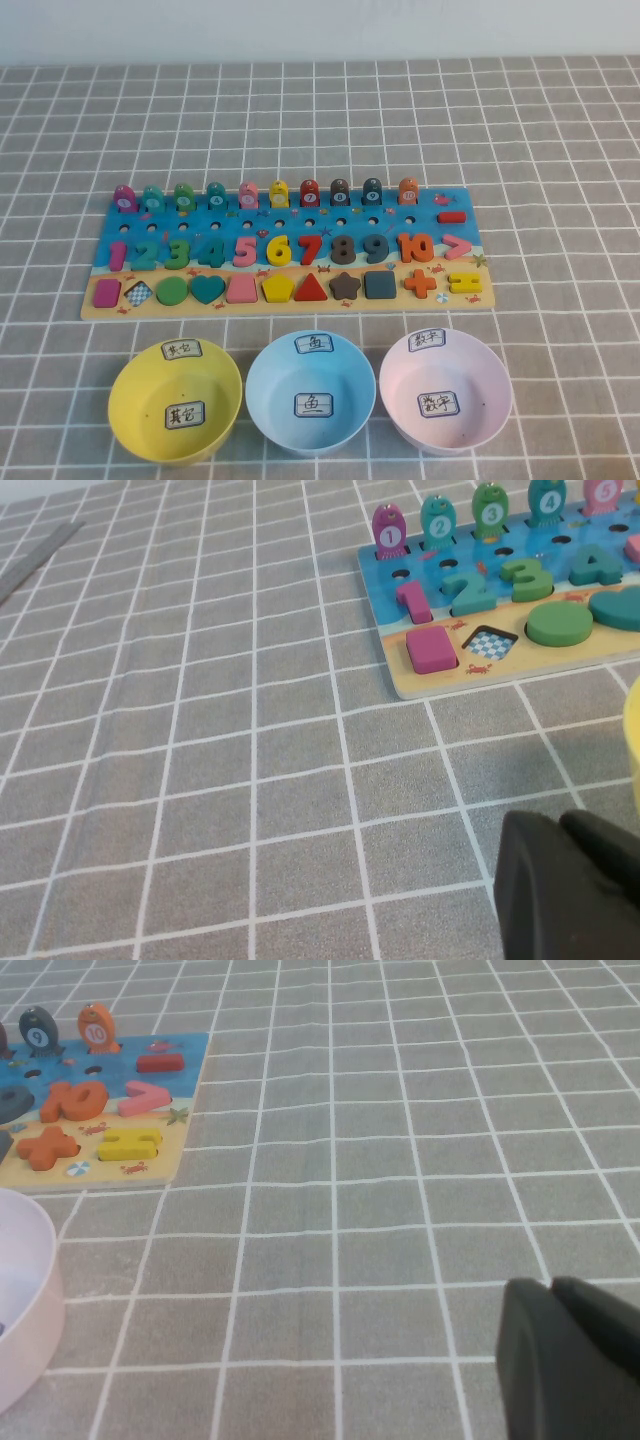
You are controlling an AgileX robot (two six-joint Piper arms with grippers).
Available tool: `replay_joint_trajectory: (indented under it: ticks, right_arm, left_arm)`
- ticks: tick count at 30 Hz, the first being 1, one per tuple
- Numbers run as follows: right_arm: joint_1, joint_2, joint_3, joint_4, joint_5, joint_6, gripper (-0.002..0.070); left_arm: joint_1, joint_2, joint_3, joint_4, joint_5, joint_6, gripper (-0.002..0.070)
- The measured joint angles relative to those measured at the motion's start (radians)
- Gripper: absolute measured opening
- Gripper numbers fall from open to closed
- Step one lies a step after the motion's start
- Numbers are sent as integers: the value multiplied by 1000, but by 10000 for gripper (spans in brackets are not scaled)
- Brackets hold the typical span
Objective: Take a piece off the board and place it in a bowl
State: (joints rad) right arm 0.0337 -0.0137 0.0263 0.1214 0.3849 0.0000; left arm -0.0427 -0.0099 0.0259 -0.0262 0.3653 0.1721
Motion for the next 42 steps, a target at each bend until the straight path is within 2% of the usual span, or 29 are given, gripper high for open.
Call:
replay_joint_trajectory:
  ticks: [18, 22, 28, 31, 42]
  right_arm:
    - [0, 0, 0, 0, 0, 0, -18]
    - [0, 0, 0, 0, 0, 0, -18]
    - [0, 0, 0, 0, 0, 0, -18]
    - [0, 0, 0, 0, 0, 0, -18]
    - [0, 0, 0, 0, 0, 0, -18]
  left_arm:
    - [0, 0, 0, -9, -23, -4, 0]
    - [0, 0, 0, -82, -95, -68, 0]
    - [0, 0, 1, -264, -259, -266, 0]
    - [0, 0, 1, -302, -329, -324, 0]
    - [0, 0, 1, -308, -383, -317, 0]
